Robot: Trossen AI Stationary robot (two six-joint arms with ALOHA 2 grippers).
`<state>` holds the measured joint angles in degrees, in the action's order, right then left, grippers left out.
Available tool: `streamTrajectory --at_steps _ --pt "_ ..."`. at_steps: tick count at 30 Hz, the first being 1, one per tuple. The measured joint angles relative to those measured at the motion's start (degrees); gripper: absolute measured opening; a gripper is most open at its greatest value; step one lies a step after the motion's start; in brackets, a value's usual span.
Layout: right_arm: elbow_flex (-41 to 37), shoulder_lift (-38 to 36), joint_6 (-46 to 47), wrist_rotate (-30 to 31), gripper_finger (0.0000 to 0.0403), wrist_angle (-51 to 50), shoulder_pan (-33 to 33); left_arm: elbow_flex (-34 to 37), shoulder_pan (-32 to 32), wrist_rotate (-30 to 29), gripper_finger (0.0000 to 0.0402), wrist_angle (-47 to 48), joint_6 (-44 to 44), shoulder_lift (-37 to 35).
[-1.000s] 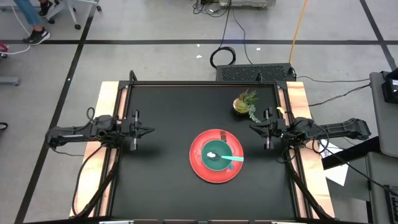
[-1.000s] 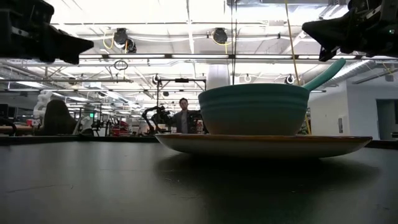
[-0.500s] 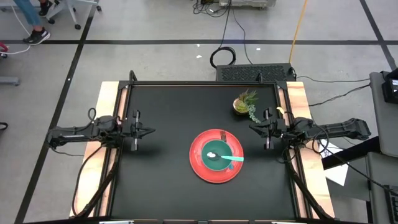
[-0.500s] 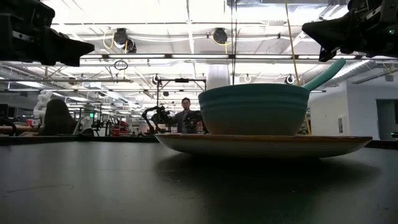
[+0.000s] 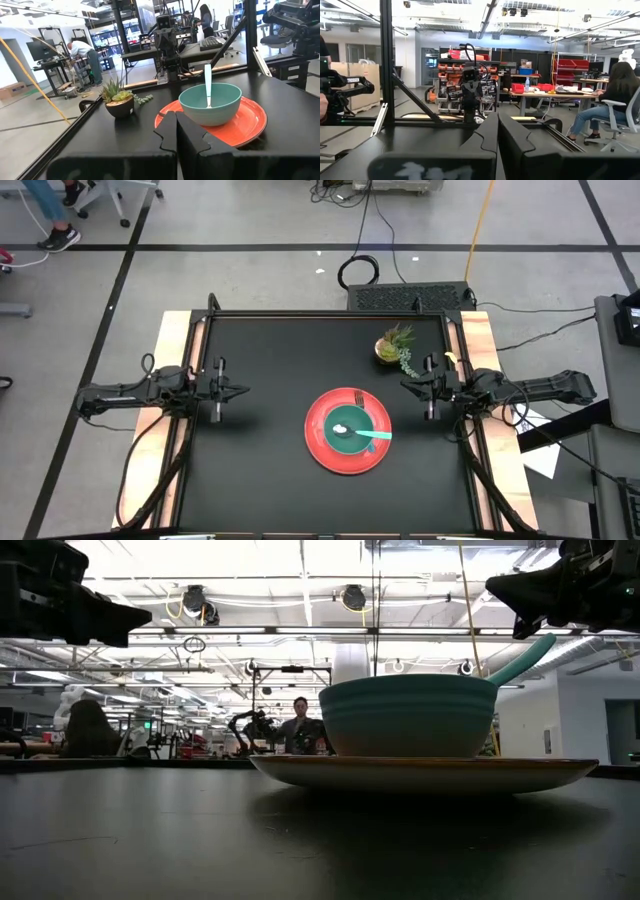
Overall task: Set table place
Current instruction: Return to Home Position
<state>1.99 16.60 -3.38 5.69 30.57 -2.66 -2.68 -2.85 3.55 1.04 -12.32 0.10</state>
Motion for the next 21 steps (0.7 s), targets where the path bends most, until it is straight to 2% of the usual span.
streamTrajectory --at_steps 14,21 --pt "0.0 0.0 1.1 0.0 0.0 1.4 0.0 0.0 0.0 -0.4 0.0001 0.7 0.2 0.0" --pt "0.0 0.0 0.9 0.0 0.0 1.3 0.0 0.0 0.0 -1.5 0.0015 1.5 0.5 0.0"
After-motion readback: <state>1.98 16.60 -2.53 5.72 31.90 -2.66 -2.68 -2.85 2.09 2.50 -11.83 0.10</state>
